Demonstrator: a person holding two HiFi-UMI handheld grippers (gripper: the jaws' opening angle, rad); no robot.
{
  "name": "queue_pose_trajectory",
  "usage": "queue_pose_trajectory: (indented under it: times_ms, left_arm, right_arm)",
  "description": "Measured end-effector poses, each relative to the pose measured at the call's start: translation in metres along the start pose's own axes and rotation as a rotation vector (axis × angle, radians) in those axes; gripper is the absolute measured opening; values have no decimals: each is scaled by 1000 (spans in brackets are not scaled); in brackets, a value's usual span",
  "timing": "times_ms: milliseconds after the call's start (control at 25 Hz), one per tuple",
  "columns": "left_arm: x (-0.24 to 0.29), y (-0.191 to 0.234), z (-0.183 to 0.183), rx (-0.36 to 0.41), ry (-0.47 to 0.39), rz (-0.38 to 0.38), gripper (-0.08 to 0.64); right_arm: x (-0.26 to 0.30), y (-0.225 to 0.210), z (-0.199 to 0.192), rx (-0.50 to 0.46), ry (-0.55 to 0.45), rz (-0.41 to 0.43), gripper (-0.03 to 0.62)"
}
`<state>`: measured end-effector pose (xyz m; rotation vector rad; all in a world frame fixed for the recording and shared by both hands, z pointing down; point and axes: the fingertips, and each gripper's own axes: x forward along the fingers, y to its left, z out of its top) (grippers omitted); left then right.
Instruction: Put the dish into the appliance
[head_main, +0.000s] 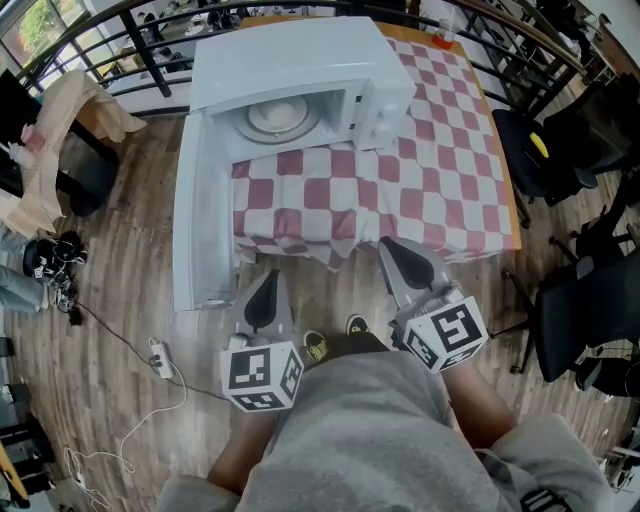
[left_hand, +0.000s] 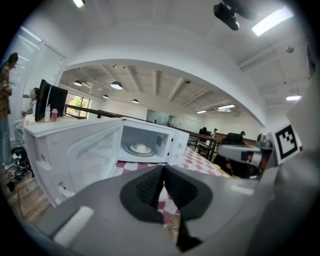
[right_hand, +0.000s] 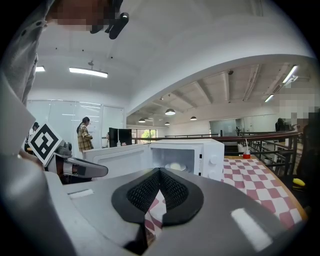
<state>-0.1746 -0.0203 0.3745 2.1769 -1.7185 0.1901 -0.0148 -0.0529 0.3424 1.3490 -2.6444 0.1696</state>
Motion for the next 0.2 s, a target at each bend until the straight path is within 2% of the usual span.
queue_pose_trajectory:
  times_ms: [200]
  left_arm:
    - [0,2,0,0,-3,0,11]
  right_arm:
    - [1,0,-1,-9,3,-2,-2]
